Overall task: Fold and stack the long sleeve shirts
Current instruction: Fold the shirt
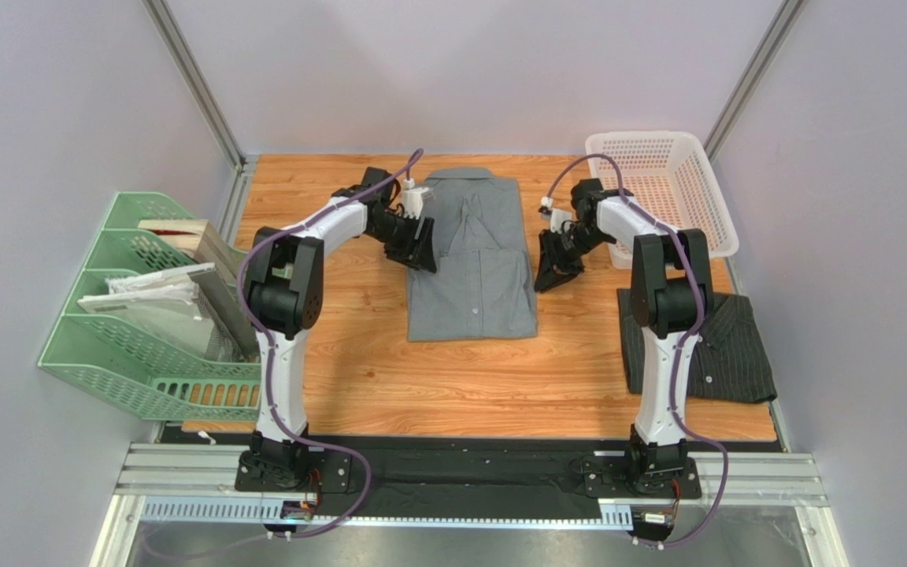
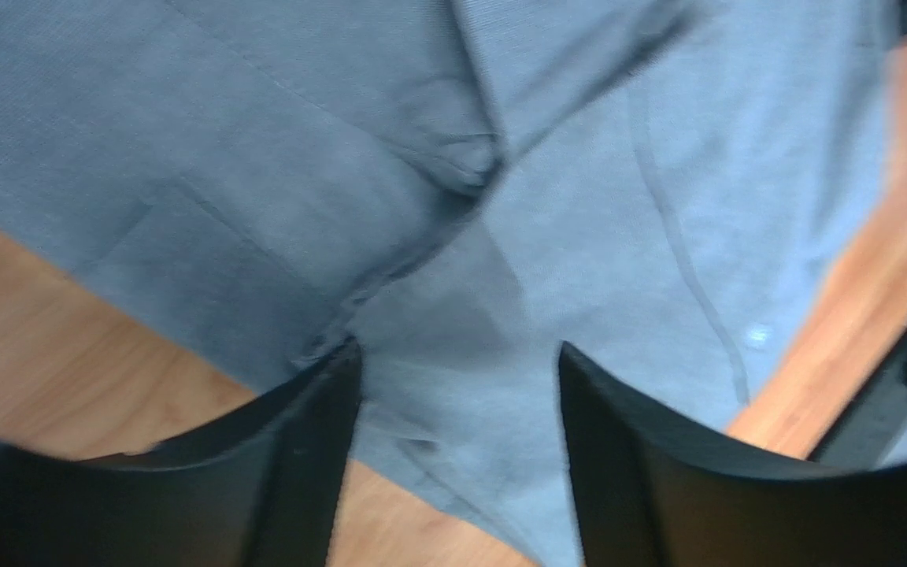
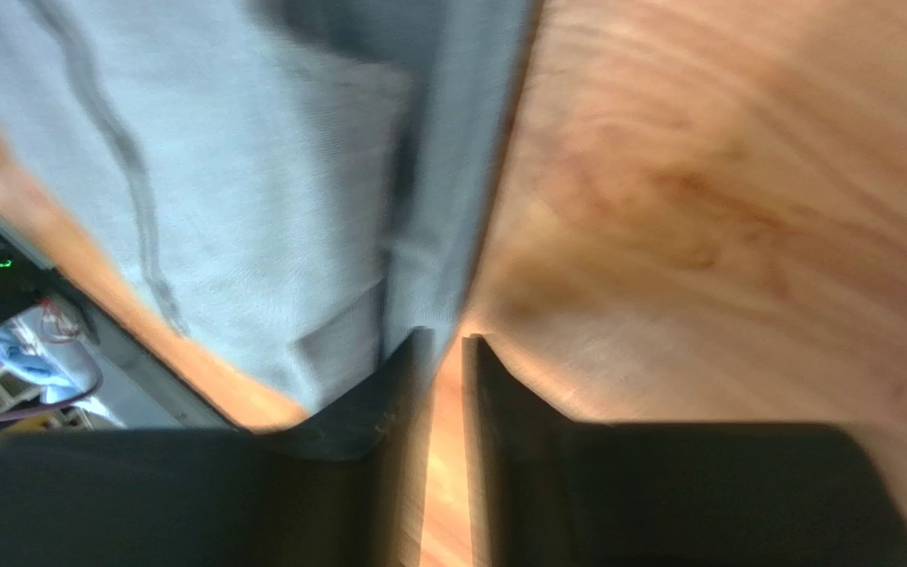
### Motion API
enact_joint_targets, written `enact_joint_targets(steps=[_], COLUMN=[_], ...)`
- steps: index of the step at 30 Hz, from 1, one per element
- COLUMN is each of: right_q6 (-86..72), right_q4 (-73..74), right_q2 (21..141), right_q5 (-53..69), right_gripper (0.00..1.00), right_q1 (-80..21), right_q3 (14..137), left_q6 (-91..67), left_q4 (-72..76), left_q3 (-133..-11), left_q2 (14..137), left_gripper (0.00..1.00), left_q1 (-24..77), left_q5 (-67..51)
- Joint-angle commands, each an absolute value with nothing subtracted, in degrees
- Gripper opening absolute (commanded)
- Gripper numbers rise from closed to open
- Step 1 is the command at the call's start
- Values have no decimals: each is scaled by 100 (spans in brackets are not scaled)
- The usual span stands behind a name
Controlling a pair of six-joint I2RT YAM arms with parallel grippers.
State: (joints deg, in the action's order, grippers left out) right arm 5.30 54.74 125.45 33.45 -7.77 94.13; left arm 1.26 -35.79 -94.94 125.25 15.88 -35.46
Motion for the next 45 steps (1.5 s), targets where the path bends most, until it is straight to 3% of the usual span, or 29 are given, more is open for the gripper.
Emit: enact_joint_targets(steps=[1, 4, 8, 12, 14, 17, 20, 23, 29, 33, 36, 38, 41, 45], right_q6=[826, 407, 114, 595, 1540, 2310, 2259, 1812, 1696, 1565, 1126, 1125, 1169, 1222], right_q4=[5581, 5432, 5317, 5790, 6752, 7618, 7341, 6770, 6758, 6777, 6233, 5811, 5590, 5397], right_q2=[11262, 11092, 11442, 12075, 12478, 13217, 13517, 13413, 12763, 11937, 11663, 11698, 12128, 13040], right_q5=[4427, 5403, 6230, 6986, 6935, 6751, 6312, 5671, 5554, 5906, 5907, 5461, 5204, 4835], right_gripper=[45, 65, 71, 69, 66, 59, 55, 54, 54, 44, 34, 31, 27, 25], right_q1=[-712, -782, -1150, -1511, -1538, -1486, -1301, -1056, -1011, -1019, -1072, -1290, -1572, -1828], right_q3=[9563, 9475, 9352, 9290, 9473, 9502, 9317, 9088, 8834, 8964, 9359, 9720, 10368, 11205], left_q6=[107, -622, -2316, -3565, -3796, -3543, -3411, -2693, -2339, -1601, -198, 1160, 2438, 3154], left_q4=[-3025, -2620, -817, 315, 648, 186, 27, -577, -870, -1283, -2037, -2592, -2339, -1680], left_q3=[-8784, -8159, -7016, -6382, -6179, -6179, -5854, -5731, -5652, -5783, -6203, -6354, -6100, -5705], left_q2=[11226, 10522, 10362, 10608, 10923, 11425, 11680, 11786, 11576, 10699, 9679, 9151, 8772, 8867], left_gripper=[75, 84, 85, 82, 80, 77, 76, 75, 73, 71, 69, 69, 68, 66], left_q1=[1529, 1713, 2187, 2408, 2434, 2356, 2111, 1829, 1565, 1591, 1862, 2432, 3346, 4322], left_q5=[-4875, -5693, -6397, -6583, -6609, -6566, -6259, -5855, -5949, -6030, -5250, -3929, -2284, -1074])
